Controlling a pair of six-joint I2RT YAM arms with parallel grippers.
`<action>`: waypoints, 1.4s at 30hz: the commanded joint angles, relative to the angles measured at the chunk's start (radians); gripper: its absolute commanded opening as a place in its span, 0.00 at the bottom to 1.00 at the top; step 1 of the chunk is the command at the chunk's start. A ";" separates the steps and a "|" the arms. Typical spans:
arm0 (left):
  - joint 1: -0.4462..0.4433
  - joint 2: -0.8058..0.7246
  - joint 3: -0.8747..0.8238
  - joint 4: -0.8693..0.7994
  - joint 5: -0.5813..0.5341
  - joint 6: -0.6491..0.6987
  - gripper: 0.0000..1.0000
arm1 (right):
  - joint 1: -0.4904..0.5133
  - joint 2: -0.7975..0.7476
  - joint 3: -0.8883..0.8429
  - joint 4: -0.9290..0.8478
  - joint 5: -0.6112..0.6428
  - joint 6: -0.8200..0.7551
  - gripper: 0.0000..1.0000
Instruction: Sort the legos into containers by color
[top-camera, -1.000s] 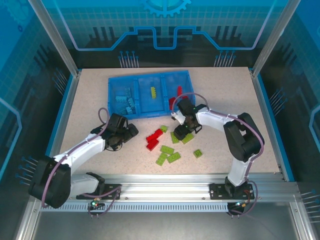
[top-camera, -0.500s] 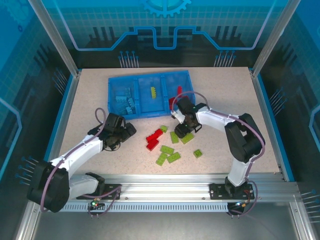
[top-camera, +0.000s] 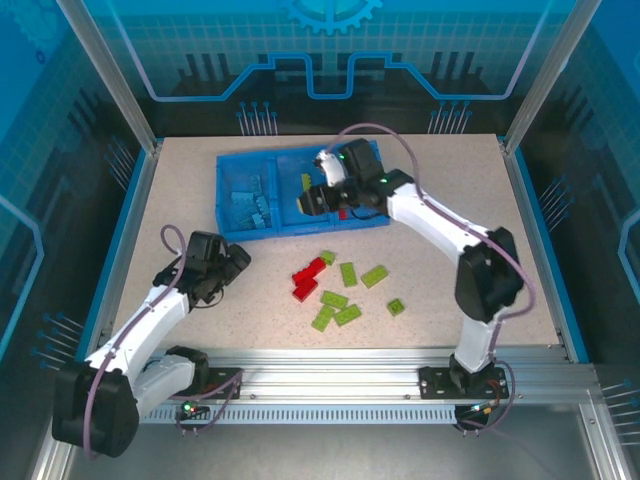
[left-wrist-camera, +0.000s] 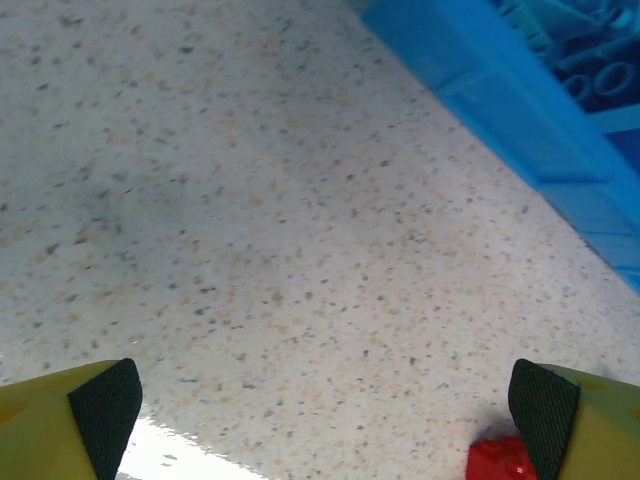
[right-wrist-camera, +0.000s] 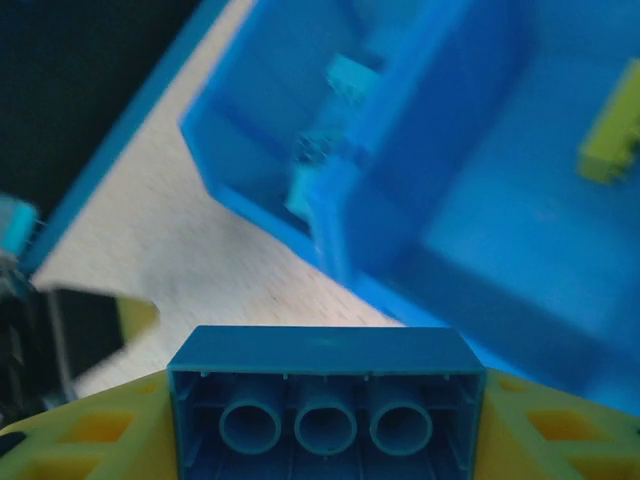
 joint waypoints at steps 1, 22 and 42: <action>0.016 -0.023 -0.024 -0.035 -0.013 -0.012 0.99 | 0.056 0.136 0.167 0.009 -0.119 0.122 0.59; 0.029 -0.010 -0.048 -0.004 0.032 -0.008 0.99 | 0.102 0.717 0.944 -0.187 -0.093 0.400 0.72; -0.225 0.074 0.051 0.051 0.047 -0.025 0.99 | 0.121 0.454 0.769 -0.184 -0.064 0.283 1.00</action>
